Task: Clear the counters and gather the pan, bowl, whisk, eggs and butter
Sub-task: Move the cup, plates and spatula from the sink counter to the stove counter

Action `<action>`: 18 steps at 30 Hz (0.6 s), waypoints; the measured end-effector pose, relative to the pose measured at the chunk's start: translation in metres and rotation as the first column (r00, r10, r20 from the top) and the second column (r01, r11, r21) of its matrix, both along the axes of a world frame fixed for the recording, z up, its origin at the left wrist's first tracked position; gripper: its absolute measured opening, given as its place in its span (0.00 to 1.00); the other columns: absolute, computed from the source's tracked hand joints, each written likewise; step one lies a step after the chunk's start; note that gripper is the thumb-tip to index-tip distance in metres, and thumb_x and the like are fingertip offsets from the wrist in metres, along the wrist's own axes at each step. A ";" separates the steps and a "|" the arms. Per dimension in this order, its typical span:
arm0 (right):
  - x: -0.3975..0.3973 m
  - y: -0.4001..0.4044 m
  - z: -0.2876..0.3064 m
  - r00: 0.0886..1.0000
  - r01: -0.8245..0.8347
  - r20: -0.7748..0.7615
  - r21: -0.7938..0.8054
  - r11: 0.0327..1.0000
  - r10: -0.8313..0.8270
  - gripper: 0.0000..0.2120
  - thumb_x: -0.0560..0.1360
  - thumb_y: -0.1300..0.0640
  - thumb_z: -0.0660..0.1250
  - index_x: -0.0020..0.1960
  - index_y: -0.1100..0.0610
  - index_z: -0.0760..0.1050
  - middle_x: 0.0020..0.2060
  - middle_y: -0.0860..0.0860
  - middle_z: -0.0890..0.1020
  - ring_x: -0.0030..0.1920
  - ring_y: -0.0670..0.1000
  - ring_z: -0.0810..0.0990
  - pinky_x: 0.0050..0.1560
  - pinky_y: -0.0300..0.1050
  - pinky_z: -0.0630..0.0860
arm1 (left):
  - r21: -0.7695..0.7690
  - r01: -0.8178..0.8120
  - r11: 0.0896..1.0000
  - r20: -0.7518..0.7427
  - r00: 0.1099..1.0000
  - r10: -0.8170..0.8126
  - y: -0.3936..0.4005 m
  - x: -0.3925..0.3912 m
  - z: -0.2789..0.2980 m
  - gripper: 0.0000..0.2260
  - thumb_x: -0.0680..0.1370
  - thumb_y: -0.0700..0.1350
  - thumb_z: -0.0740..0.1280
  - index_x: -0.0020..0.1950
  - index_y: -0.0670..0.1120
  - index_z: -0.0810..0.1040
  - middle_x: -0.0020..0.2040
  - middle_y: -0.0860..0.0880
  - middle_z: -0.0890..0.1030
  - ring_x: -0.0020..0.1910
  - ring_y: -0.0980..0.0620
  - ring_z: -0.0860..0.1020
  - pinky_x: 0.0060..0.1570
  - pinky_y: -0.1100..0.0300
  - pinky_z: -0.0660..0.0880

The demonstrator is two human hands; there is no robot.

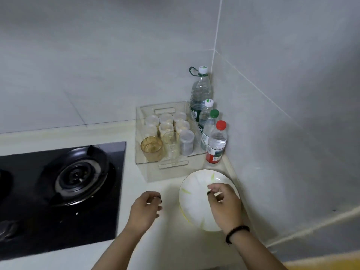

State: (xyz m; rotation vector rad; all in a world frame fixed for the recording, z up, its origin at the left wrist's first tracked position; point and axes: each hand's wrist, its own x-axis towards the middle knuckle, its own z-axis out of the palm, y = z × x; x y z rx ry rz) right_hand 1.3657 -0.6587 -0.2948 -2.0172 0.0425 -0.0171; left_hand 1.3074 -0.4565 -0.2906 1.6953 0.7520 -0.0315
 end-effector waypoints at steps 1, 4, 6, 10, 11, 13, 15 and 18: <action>-0.002 0.002 0.002 0.999 -0.032 -0.006 0.020 0.999 0.032 0.14 0.72 0.67 0.66 0.43 0.47 0.77 0.45 0.46 0.80 0.41 0.40 0.76 0.41 0.26 0.69 | -0.004 -0.033 0.999 0.003 0.999 0.033 -0.002 -0.010 0.004 0.07 0.80 0.39 0.62 0.50 0.46 0.79 0.49 0.46 0.81 0.44 0.49 0.82 0.42 0.57 0.79; -0.013 0.005 0.009 0.988 -0.152 0.001 0.065 0.986 0.152 0.12 0.72 0.68 0.66 0.44 0.50 0.78 0.45 0.46 0.80 0.40 0.40 0.76 0.39 0.26 0.69 | -0.006 -0.130 0.991 0.002 0.991 0.130 -0.009 -0.043 0.011 0.07 0.80 0.39 0.62 0.51 0.46 0.79 0.49 0.46 0.81 0.45 0.50 0.83 0.44 0.56 0.79; -0.023 0.007 0.010 0.971 -0.240 0.012 0.082 0.967 0.240 0.13 0.73 0.68 0.65 0.44 0.49 0.78 0.43 0.46 0.80 0.39 0.42 0.76 0.38 0.27 0.69 | 0.002 -0.192 0.981 -0.005 0.981 0.192 -0.013 -0.068 0.011 0.07 0.80 0.39 0.62 0.51 0.47 0.79 0.49 0.46 0.82 0.45 0.50 0.83 0.45 0.55 0.79; -0.045 0.017 0.005 0.918 -0.391 -0.032 0.108 0.914 0.396 0.15 0.74 0.67 0.63 0.43 0.46 0.77 0.43 0.46 0.80 0.38 0.47 0.77 0.38 0.29 0.70 | 0.002 -0.342 0.940 0.002 0.940 0.342 -0.015 -0.117 0.004 0.08 0.80 0.39 0.61 0.52 0.48 0.79 0.48 0.45 0.82 0.45 0.50 0.83 0.42 0.58 0.78; -0.049 0.020 0.003 0.903 -0.421 -0.040 0.111 0.900 0.427 0.15 0.74 0.67 0.63 0.43 0.47 0.77 0.43 0.47 0.80 0.39 0.49 0.77 0.38 0.29 0.70 | 0.003 -0.371 0.929 0.011 0.929 0.371 -0.015 -0.127 0.003 0.08 0.80 0.39 0.61 0.53 0.48 0.79 0.48 0.46 0.82 0.45 0.50 0.83 0.42 0.59 0.78; -0.063 0.030 -0.001 0.864 -0.491 -0.067 0.112 0.864 0.499 0.14 0.74 0.67 0.63 0.43 0.48 0.77 0.43 0.47 0.80 0.39 0.51 0.77 0.38 0.29 0.70 | 0.002 -0.448 0.894 0.037 0.894 0.447 -0.012 -0.156 0.005 0.09 0.81 0.39 0.61 0.54 0.48 0.79 0.48 0.47 0.82 0.46 0.49 0.83 0.43 0.59 0.78; -0.079 0.041 -0.002 0.830 -0.540 -0.086 0.116 0.833 0.551 0.14 0.74 0.66 0.63 0.43 0.48 0.77 0.43 0.47 0.80 0.40 0.52 0.78 0.38 0.29 0.70 | 0.018 -0.497 0.867 0.074 0.866 0.495 -0.008 -0.184 0.011 0.10 0.81 0.39 0.60 0.55 0.50 0.79 0.48 0.48 0.83 0.46 0.50 0.83 0.45 0.58 0.79; -0.105 0.065 0.005 0.750 -0.647 -0.097 0.098 0.756 0.654 0.13 0.75 0.65 0.63 0.44 0.47 0.77 0.44 0.46 0.80 0.42 0.51 0.79 0.38 0.31 0.71 | 0.032 -0.573 0.819 0.115 0.816 0.567 0.003 -0.231 0.020 0.10 0.82 0.40 0.60 0.56 0.51 0.78 0.48 0.49 0.83 0.45 0.52 0.83 0.46 0.59 0.79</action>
